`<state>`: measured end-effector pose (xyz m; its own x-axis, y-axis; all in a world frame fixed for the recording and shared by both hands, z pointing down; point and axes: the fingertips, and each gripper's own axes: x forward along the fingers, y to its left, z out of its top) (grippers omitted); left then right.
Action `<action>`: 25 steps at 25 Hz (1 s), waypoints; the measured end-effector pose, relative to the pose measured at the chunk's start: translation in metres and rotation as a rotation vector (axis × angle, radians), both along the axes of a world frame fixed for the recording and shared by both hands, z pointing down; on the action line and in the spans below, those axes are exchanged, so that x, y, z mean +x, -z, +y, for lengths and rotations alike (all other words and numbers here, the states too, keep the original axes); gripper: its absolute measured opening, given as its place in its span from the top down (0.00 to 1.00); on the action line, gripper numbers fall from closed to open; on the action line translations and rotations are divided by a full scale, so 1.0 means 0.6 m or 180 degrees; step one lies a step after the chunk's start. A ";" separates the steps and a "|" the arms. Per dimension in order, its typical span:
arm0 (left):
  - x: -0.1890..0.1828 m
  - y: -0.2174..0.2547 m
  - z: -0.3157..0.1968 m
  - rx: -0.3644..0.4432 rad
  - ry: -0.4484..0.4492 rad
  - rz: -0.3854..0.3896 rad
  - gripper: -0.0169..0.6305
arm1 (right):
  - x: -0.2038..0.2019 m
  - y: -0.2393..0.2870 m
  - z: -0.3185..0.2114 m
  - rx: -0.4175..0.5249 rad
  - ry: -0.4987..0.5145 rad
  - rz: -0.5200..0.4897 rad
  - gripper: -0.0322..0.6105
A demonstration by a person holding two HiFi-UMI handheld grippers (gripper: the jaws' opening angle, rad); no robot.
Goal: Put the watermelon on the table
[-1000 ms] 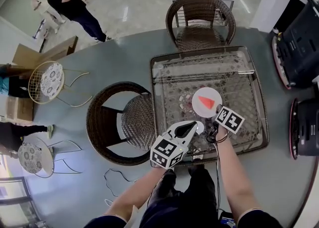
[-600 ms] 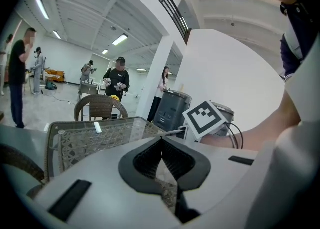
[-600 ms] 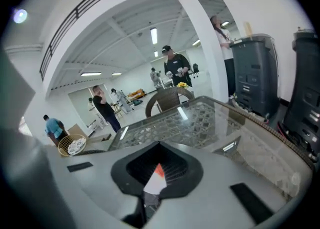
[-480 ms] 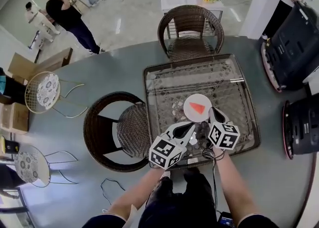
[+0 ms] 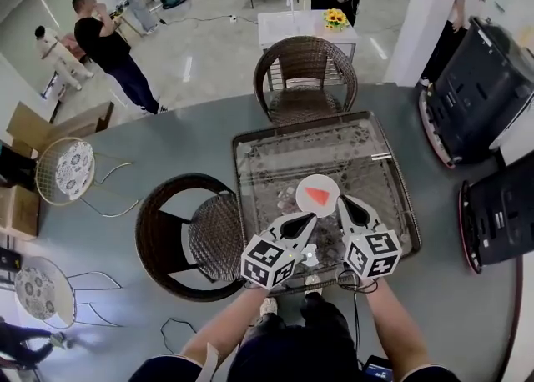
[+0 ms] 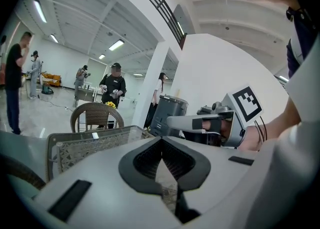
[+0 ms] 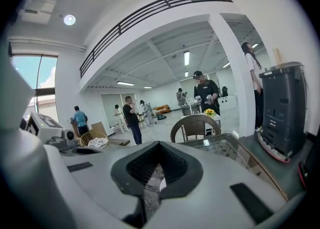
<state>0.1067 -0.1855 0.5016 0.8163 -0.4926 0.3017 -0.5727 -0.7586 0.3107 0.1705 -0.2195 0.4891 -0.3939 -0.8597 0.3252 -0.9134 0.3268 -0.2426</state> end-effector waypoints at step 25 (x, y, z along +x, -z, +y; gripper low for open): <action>-0.018 0.098 0.027 0.0356 -0.0140 0.0047 0.97 | -0.047 0.130 0.068 0.0622 0.0397 0.0079 0.95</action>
<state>0.0957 -0.1695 0.4430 0.8418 -0.4860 0.2347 -0.5340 -0.8134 0.2309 0.1420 -0.1786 0.4112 -0.4949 -0.8525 0.1682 -0.8680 0.4760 -0.1414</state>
